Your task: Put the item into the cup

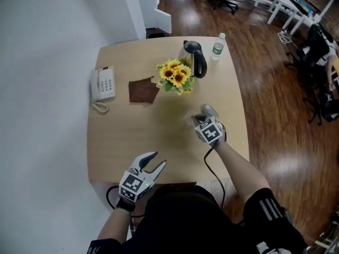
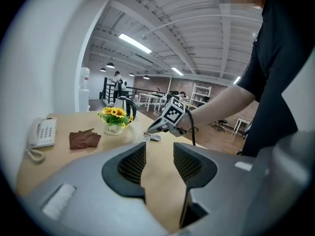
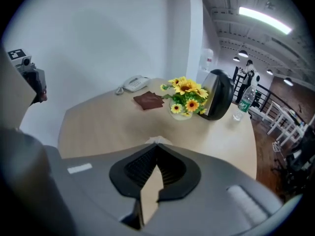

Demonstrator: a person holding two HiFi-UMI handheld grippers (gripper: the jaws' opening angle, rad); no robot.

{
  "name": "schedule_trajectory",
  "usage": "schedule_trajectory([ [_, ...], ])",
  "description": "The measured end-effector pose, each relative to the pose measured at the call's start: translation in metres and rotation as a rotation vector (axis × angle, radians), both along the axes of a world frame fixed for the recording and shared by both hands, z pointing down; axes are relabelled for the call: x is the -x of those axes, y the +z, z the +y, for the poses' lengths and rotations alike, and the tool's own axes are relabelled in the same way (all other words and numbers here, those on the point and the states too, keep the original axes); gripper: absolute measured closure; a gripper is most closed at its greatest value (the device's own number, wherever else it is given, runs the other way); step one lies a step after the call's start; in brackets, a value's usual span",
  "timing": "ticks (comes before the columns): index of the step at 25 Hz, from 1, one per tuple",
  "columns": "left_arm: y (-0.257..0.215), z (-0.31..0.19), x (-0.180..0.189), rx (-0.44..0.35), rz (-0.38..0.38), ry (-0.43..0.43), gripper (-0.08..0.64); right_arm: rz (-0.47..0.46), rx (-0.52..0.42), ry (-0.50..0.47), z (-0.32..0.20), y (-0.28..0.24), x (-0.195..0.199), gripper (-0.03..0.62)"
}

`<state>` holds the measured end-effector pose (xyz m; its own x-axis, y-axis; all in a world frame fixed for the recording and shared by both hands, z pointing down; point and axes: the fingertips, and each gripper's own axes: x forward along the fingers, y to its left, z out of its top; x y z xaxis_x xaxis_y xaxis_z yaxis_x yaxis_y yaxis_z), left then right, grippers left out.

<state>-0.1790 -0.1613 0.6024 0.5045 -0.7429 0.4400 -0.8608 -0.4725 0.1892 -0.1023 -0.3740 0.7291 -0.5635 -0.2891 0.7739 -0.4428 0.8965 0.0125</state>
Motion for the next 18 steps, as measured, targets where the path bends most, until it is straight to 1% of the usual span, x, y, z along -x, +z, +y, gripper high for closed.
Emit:
schedule_trajectory([
  [3,0.004,0.006,0.009,0.011,0.001,-0.019,0.39,0.045,0.011,-0.014,-0.003,0.014,0.01,0.583],
  [6,0.006,0.01,0.015,0.019,0.0,-0.035,0.39,0.114,0.023,-0.024,-0.005,0.03,0.013,0.583],
  [11,0.01,0.011,0.02,0.025,0.005,-0.044,0.39,0.162,0.022,-0.026,-0.014,0.043,0.018,0.577],
  [15,0.011,0.011,0.021,0.029,0.007,-0.044,0.39,0.205,0.002,-0.038,-0.017,0.047,0.018,0.528],
  [18,0.011,0.01,0.02,0.028,0.004,-0.042,0.39,0.238,-0.041,-0.067,-0.019,0.049,0.016,0.497],
])
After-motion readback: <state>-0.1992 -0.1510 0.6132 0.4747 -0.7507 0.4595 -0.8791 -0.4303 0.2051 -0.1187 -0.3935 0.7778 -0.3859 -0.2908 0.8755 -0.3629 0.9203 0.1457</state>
